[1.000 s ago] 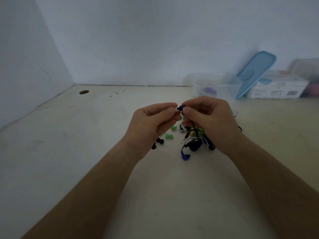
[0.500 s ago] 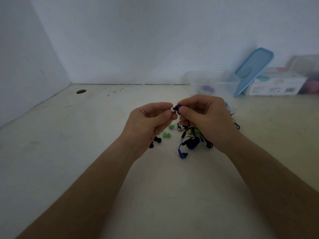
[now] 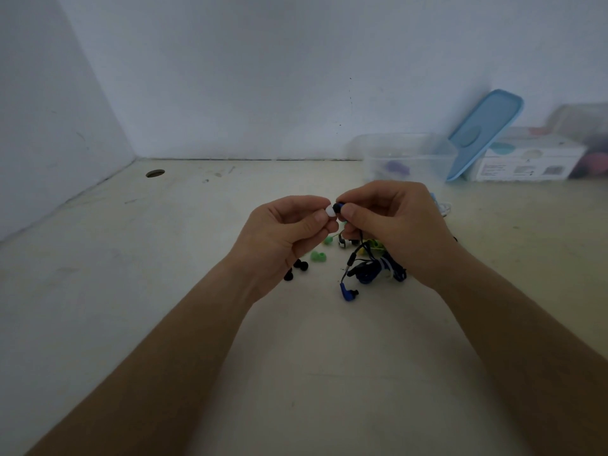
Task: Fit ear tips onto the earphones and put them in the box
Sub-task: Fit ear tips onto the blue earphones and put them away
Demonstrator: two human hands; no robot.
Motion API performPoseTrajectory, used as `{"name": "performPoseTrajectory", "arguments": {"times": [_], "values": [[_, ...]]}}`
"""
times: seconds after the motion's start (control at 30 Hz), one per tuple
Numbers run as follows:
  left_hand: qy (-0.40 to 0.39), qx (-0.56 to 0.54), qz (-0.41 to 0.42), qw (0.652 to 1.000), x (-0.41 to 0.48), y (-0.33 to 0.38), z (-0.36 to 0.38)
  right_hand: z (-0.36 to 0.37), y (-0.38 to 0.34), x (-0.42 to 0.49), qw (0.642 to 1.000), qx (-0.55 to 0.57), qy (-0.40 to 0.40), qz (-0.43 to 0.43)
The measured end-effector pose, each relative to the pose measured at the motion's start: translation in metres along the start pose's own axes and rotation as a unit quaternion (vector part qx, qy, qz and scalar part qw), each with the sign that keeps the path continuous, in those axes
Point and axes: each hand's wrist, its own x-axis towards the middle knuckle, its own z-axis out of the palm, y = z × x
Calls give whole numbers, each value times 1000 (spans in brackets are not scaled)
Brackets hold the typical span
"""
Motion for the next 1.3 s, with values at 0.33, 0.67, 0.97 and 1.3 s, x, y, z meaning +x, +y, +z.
{"name": "performPoseTrajectory", "arguments": {"times": [0.33, 0.67, 0.97, 1.3], "values": [[15, 3, -8, 1000, 1, 1, 0, 1, 3, 1, 1000, -9, 0, 0], [28, 17, -7, 999, 0, 3, 3, 0, 6, 2, 1000, -19, 3, -5], [48, 53, 5, 997, -1, 2, 4, -1, 8, 3, 997, -68, 4, -32], [71, 82, 17, 994, -2, 0, 6, 0, 10, 3, 995, -95, 2, -44]]}}
